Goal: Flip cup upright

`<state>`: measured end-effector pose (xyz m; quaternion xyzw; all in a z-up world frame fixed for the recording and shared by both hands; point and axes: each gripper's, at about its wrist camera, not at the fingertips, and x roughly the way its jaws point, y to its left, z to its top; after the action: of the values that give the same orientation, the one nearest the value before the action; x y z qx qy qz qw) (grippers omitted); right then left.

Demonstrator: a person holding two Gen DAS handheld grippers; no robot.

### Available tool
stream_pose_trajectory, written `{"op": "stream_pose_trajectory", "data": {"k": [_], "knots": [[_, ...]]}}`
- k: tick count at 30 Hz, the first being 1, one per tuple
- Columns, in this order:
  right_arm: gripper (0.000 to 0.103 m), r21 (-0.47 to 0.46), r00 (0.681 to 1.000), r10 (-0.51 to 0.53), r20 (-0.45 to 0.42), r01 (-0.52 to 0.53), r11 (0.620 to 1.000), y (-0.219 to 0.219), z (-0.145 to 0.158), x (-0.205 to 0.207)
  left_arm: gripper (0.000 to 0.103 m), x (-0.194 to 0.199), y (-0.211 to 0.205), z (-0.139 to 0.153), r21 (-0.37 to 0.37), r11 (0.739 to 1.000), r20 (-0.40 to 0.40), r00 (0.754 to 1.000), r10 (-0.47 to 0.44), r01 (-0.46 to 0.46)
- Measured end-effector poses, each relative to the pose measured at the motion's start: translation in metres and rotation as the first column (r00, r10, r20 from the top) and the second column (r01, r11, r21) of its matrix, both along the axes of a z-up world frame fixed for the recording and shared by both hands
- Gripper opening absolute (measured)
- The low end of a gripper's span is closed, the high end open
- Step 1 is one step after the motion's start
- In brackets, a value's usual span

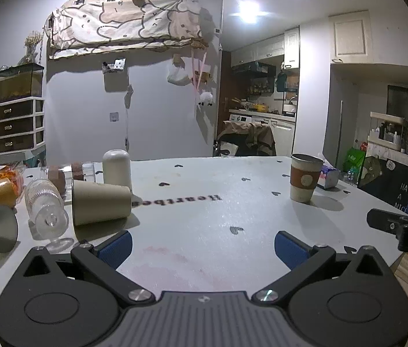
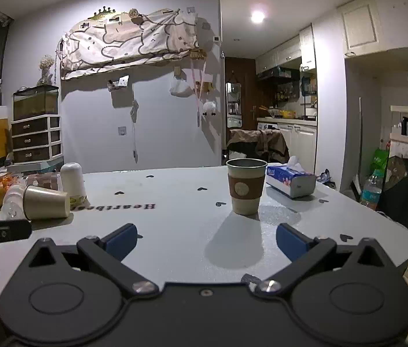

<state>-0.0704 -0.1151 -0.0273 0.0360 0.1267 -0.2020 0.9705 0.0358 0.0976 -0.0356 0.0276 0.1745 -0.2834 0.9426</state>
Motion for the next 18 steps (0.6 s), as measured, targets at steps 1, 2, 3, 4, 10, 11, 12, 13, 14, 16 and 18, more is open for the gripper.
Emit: {"op": "stream_pose_trajectory", "data": {"k": [1, 2, 3, 4, 10, 11, 12, 13, 14, 16, 18], "knots": [[0.103, -0.001, 1.000, -0.002, 0.001, 0.002, 1.000, 0.0004, 0.0001, -0.0014, 0.103, -0.0002, 0.0003, -0.0002, -0.001, 1.000, -0.003, 1.000, 0.000, 0.000], [0.103, 0.000, 1.000, -0.003, 0.003, 0.003, 1.000, 0.0008, 0.0001, -0.0031, 0.103, -0.0005, 0.0006, -0.0003, -0.003, 1.000, -0.005, 1.000, 0.000, 0.000], [0.103, 0.002, 1.000, -0.002, 0.005, 0.002, 1.000, 0.0009, 0.0004, -0.0045, 0.103, -0.0003, 0.0006, -0.0004, -0.003, 1.000, -0.007, 1.000, 0.000, 0.000], [0.103, 0.002, 1.000, -0.001, 0.007, 0.001, 1.000, 0.0009, 0.0004, -0.0054, 0.103, -0.0001, 0.0005, -0.0005, -0.003, 1.000, -0.008, 1.000, 0.001, -0.001], [0.103, 0.003, 1.000, -0.006, 0.009, 0.006, 1.000, -0.0002, -0.0001, -0.0074, 0.103, -0.0006, 0.0018, -0.0022, -0.003, 1.000, -0.009, 1.000, 0.008, -0.008], [0.103, 0.002, 1.000, -0.006, 0.010, 0.006, 1.000, -0.0002, -0.0001, -0.0075, 0.103, -0.0007, 0.0018, -0.0021, -0.002, 1.000, -0.009, 1.000, 0.008, -0.008], [0.103, 0.003, 1.000, -0.006, 0.010, 0.006, 1.000, -0.0002, -0.0001, -0.0073, 0.103, -0.0008, 0.0018, -0.0021, -0.001, 1.000, -0.008, 1.000, 0.007, -0.007], [0.103, 0.005, 1.000, -0.008, 0.010, 0.008, 1.000, -0.0001, -0.0002, -0.0074, 0.103, -0.0008, 0.0018, -0.0021, -0.001, 1.000, -0.008, 1.000, 0.007, -0.007], [0.103, 0.006, 1.000, -0.010, 0.010, 0.010, 1.000, -0.0005, -0.0002, -0.0076, 0.103, -0.0007, 0.0019, -0.0021, -0.001, 1.000, -0.008, 1.000, 0.007, -0.007], [0.103, 0.006, 1.000, -0.011, 0.007, 0.011, 1.000, -0.0012, -0.0009, -0.0076, 0.103, -0.0007, 0.0018, -0.0021, -0.002, 1.000, -0.009, 1.000, 0.008, -0.008], [0.103, 0.005, 1.000, -0.010, 0.008, 0.010, 1.000, -0.0012, -0.0007, -0.0076, 0.103, -0.0008, 0.0018, -0.0021, -0.002, 1.000, -0.009, 1.000, 0.008, -0.008]]}}
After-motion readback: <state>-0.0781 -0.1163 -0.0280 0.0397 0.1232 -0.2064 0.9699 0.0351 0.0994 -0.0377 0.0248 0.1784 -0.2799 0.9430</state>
